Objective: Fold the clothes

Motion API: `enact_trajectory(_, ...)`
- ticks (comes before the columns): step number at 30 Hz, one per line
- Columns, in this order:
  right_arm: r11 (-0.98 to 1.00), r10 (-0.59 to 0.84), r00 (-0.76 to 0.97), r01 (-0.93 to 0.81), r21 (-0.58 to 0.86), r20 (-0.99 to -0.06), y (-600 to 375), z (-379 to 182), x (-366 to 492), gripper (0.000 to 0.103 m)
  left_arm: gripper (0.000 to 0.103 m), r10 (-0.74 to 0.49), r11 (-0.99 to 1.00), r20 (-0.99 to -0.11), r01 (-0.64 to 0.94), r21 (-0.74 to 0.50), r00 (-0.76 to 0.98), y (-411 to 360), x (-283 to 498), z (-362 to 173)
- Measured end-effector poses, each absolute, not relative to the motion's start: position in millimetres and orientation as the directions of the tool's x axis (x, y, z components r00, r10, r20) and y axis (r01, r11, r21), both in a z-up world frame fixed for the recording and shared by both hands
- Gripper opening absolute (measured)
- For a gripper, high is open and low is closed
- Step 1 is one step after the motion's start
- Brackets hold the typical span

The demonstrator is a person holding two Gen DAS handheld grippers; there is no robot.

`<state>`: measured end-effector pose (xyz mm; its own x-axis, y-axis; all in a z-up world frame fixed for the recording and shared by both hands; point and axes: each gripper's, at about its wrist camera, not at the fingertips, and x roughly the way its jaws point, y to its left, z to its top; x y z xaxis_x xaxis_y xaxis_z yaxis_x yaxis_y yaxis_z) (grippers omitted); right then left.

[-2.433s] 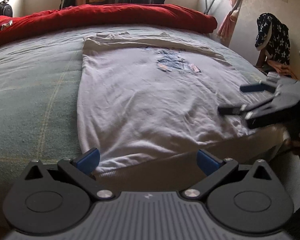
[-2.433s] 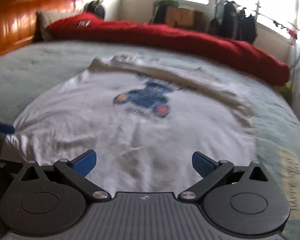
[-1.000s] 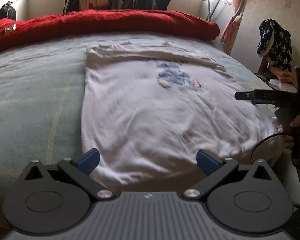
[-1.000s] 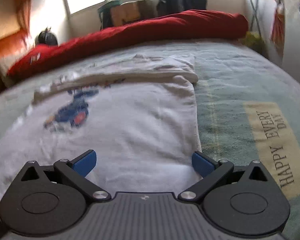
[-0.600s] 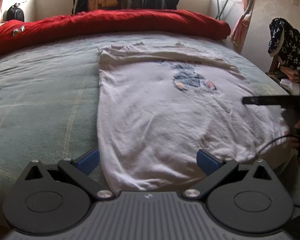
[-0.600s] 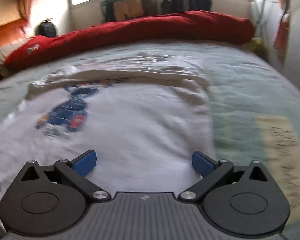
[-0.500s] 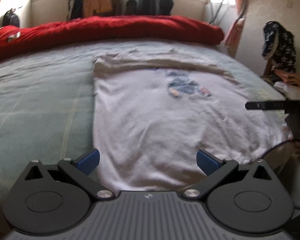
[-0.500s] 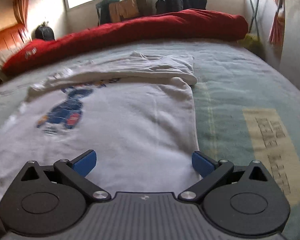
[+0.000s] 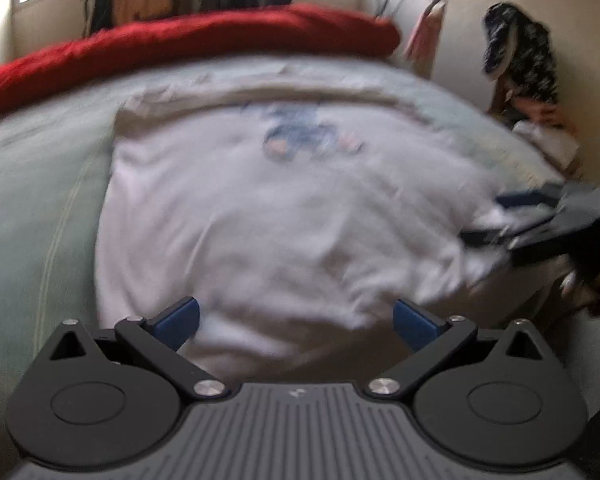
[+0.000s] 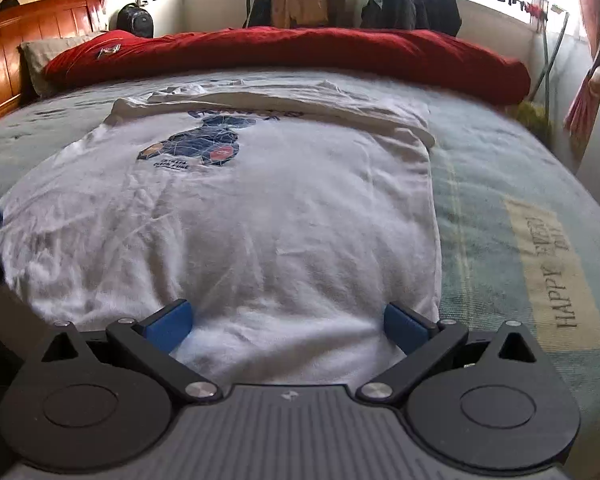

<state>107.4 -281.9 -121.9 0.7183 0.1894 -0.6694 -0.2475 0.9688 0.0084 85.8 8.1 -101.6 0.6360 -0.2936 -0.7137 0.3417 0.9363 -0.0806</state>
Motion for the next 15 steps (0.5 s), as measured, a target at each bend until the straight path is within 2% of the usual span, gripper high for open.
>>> enact_trajectory(5,0.970,0.179,0.737,-0.242,-0.008,-0.651,-279.3,-125.8,102.0,0.103,0.102,-0.262,0.948,-0.714,0.311,-0.065,0.650,24.5,67.6,-103.3)
enact_trajectory(11,0.972,0.171,0.745,-0.234,-0.013,-0.645,-278.3,-126.6,100.6,0.103,0.102,-0.310,0.931,-0.635,0.362,-0.052,0.707,22.5,60.2,-82.0)
enact_trajectory(15,0.974,0.163,0.747,-0.227,-0.017,-0.644,-277.2,-126.6,99.7,0.103,0.102,-0.316,0.925,-0.640,0.378,-0.043,0.701,5.8,77.7,-88.0)
